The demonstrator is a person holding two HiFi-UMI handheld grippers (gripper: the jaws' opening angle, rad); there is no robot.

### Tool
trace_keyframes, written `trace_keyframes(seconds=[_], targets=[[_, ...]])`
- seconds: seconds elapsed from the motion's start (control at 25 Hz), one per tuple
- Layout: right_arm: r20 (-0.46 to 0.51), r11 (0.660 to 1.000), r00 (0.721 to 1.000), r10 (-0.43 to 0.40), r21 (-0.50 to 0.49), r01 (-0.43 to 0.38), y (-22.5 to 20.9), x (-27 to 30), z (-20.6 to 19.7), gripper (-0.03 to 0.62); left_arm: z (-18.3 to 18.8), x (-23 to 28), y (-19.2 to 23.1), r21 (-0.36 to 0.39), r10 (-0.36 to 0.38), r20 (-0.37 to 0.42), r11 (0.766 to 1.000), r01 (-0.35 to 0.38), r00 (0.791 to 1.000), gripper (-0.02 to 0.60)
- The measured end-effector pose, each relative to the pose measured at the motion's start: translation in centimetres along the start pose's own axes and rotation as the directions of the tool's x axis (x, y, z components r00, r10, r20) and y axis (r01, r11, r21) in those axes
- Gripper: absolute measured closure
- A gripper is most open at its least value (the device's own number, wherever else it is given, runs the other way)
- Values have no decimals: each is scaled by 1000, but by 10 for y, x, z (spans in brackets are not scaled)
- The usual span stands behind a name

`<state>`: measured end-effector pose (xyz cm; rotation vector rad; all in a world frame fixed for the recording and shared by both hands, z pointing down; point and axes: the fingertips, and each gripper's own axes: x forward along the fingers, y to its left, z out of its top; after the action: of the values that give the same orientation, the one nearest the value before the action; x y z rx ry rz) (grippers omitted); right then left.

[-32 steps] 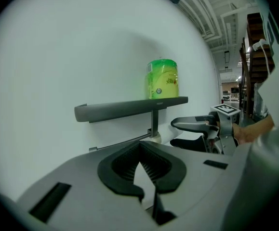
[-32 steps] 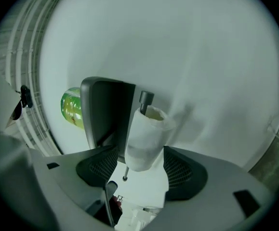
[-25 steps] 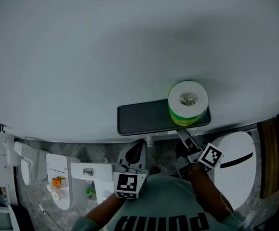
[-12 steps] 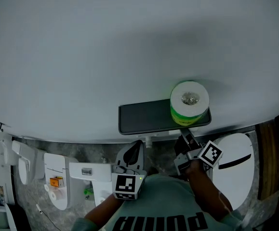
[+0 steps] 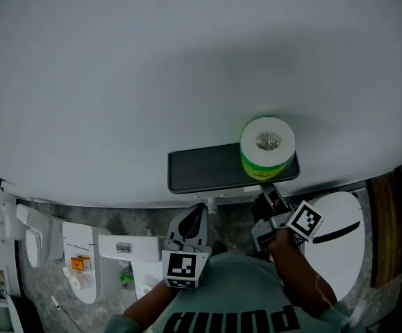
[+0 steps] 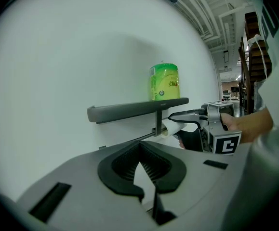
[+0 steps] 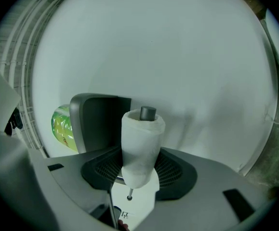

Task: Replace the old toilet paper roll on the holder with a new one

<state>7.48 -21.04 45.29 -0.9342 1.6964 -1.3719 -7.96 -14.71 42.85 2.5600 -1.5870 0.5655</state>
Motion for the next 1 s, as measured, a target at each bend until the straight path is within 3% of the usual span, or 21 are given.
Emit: trace_keyframes(seconds=[1.0], targets=[[84, 997, 995, -47, -59, 52, -2, -51, 77, 388, 20, 38, -68, -29, -86, 43, 996, 88, 995, 577]])
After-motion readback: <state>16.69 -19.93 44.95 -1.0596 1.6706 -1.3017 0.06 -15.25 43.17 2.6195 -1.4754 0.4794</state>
